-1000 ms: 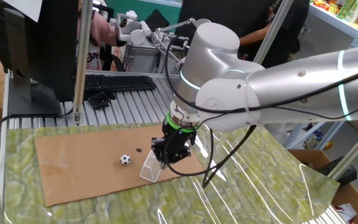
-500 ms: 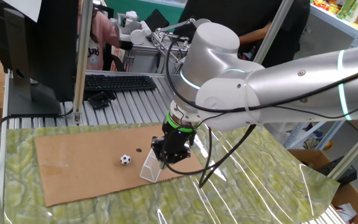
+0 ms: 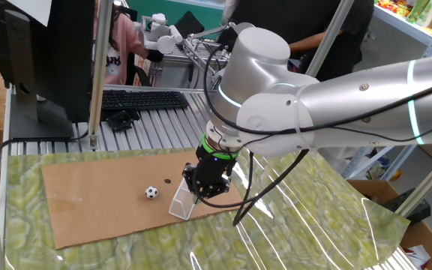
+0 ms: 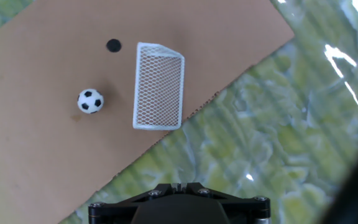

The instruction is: Push the soccer ball into the goal

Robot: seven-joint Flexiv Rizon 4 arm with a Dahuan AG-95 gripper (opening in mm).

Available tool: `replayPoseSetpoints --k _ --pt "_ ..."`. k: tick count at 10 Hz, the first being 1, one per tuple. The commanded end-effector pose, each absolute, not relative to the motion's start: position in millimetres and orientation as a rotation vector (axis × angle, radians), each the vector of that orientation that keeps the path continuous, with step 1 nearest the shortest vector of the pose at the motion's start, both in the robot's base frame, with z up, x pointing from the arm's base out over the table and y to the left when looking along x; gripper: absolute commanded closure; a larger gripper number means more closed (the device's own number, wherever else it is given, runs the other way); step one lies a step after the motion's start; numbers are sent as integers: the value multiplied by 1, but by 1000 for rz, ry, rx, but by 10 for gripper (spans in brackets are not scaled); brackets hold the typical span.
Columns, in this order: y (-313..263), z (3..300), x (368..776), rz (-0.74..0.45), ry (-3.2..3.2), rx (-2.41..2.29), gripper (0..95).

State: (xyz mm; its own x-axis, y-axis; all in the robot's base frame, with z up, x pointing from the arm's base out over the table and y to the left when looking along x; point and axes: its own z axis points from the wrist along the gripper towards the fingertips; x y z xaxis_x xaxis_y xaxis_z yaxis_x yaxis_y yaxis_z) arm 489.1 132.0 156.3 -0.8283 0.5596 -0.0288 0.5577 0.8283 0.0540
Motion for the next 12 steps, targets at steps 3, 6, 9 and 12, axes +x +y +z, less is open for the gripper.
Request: replayPoseSetpoints --k 3,6,9,12 --pt "131 155 489 59 2960 897 950" --pt "131 155 489 81 2948 939 950" --pt "131 155 489 82 2945 928 950" --pt "131 155 489 83 2964 889 950"
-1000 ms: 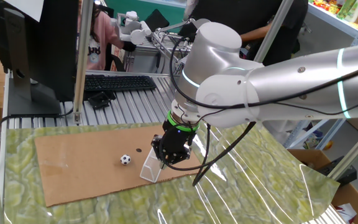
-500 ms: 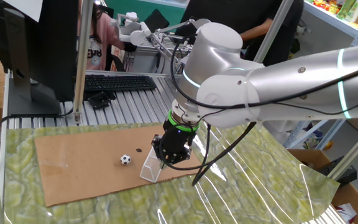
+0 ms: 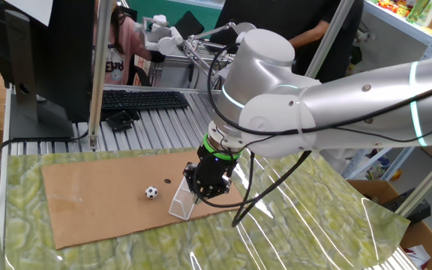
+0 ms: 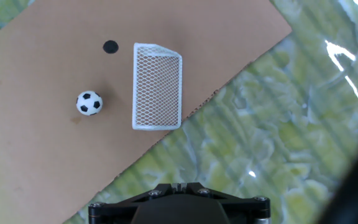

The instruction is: Push the soccer ball into the goal

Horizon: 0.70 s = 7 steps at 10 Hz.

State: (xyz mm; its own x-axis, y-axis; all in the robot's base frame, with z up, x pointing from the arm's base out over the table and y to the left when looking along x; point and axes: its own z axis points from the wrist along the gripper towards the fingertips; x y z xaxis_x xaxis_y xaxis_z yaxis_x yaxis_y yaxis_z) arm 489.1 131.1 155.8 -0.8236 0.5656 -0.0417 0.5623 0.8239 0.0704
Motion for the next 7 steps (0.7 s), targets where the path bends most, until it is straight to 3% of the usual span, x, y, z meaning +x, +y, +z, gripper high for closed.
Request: replayPoseSetpoints --k 1,7 --pt "131 155 489 89 2975 858 950" --pt "131 155 489 98 2979 879 950"
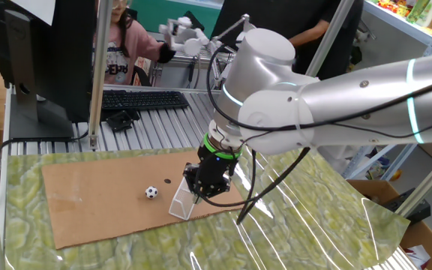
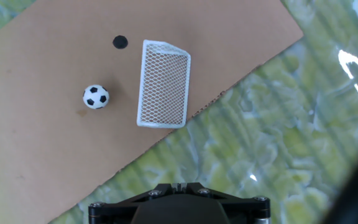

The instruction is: Push the soccer ball into the goal

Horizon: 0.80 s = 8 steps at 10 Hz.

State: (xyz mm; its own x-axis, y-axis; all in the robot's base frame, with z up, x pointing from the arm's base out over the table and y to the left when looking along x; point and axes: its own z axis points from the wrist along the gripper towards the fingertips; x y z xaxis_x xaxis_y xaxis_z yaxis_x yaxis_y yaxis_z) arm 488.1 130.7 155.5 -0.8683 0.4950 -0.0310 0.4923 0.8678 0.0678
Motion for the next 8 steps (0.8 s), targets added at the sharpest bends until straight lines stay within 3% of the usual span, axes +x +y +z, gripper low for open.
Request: replayPoseSetpoints --k 1,8 --pt "131 155 489 102 2975 887 950" --pt "131 155 489 153 3017 735 950"
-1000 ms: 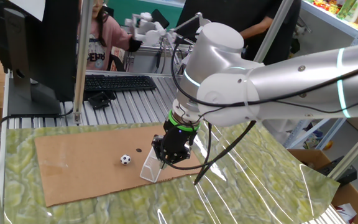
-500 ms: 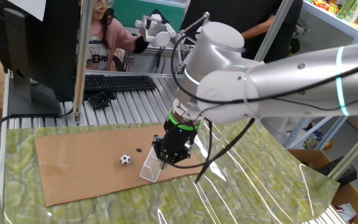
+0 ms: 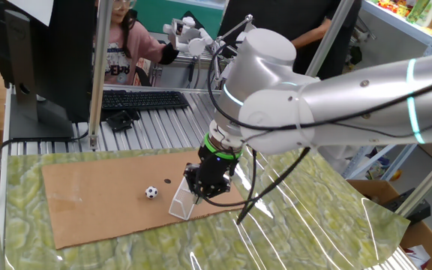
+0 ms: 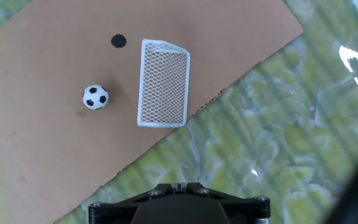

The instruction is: Push the soccer ball into the goal

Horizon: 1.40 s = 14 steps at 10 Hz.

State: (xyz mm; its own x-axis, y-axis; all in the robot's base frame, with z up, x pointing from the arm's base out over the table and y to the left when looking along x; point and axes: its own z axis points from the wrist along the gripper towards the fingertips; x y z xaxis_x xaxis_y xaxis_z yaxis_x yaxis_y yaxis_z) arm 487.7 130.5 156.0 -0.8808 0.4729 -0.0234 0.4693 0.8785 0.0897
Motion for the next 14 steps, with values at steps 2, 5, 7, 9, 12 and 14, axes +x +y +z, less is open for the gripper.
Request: replayPoseSetpoints --k 2,5,7,9,12,14 --pt "131 155 489 154 3000 786 950" --pt "132 155 489 165 2995 803 950" --pt "132 156 489 181 3005 774 950" --pt "133 156 489 180 3011 747 950" --pt "151 161 490 145 3004 755 950" --pt "164 161 491 138 2996 784 950"
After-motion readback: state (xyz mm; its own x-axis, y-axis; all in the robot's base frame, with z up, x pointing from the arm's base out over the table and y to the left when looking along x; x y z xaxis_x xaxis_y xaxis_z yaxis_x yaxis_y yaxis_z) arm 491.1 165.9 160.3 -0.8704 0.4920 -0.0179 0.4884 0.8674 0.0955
